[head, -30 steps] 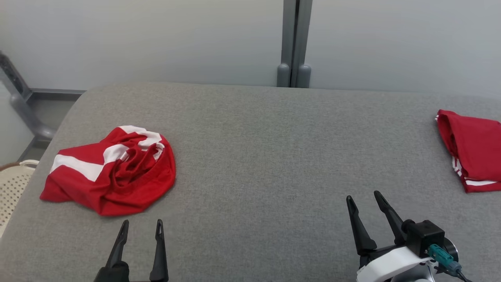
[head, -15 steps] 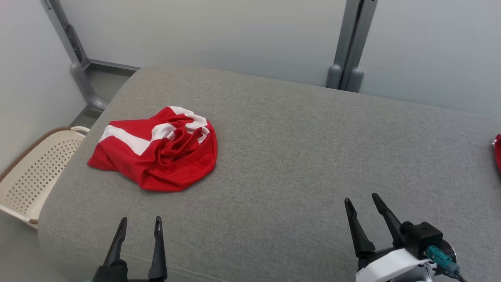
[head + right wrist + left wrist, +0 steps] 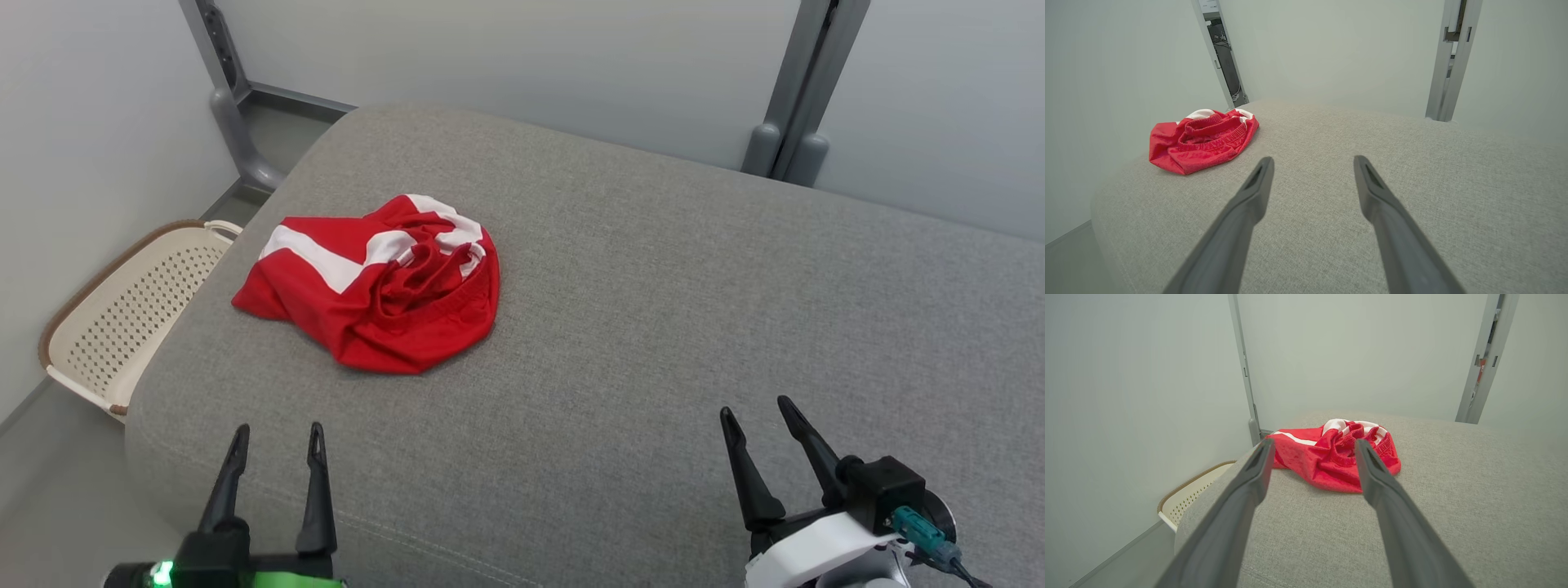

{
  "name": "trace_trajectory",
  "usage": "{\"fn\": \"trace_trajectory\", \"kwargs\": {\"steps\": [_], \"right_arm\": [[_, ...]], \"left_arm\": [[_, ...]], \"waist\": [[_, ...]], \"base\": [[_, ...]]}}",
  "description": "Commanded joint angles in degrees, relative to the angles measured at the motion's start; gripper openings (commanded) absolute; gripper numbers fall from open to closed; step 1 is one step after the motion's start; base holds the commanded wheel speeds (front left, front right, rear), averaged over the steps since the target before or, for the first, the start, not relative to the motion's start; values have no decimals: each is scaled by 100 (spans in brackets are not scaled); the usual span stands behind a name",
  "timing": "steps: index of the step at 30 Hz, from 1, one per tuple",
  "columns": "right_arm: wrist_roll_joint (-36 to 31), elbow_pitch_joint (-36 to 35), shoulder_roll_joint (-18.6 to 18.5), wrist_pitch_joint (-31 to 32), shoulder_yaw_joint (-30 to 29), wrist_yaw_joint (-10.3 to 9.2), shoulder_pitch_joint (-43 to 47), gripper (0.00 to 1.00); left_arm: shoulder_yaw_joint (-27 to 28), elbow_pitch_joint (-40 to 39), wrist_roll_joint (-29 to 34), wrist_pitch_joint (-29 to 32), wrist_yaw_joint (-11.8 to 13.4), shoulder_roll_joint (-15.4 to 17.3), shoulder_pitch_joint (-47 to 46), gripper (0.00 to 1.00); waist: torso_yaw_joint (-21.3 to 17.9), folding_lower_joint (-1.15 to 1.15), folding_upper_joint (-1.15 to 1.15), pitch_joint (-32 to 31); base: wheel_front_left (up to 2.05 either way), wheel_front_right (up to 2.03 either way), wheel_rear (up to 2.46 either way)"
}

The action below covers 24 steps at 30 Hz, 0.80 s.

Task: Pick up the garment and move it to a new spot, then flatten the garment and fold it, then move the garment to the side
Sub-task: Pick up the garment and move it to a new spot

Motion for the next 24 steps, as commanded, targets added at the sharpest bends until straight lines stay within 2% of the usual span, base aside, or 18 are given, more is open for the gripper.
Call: {"fn": "trace_trajectory", "kwargs": {"steps": [1, 7, 13, 19, 24], "right_arm": [[-39, -16, -94, -14, -12, -8, -97, 100], [-120, -85, -453, -14, -18, -8, -336, 100], [-189, -200, -882, -14, -55, -9, -669, 100], [-241, -334, -1207, -14, -105, -9, -912, 100], [-252, -448, -1401, -14, -146, -9, -1048, 100]], "left_arm": [[43, -39, 26, -1, -42, 18, -241, 100], [182, 79, 48, 0, -270, 201, -1222, 100], [263, 786, -234, 117, -549, 471, -2733, 100], [325, 1838, -793, 955, -732, 778, -4273, 100], [339, 2987, -1648, 1746, -795, 918, -5314, 100]], "waist": [[-35, 0, 0, 234], [-140, 0, 0, 850], [-317, 0, 0, 1525], [-502, 0, 0, 2051], [-652, 0, 0, 2392]], "base": [[0, 0, 0], [0, 0, 0], [0, 0, 0], [0, 0, 0], [0, 0, 0]]}}
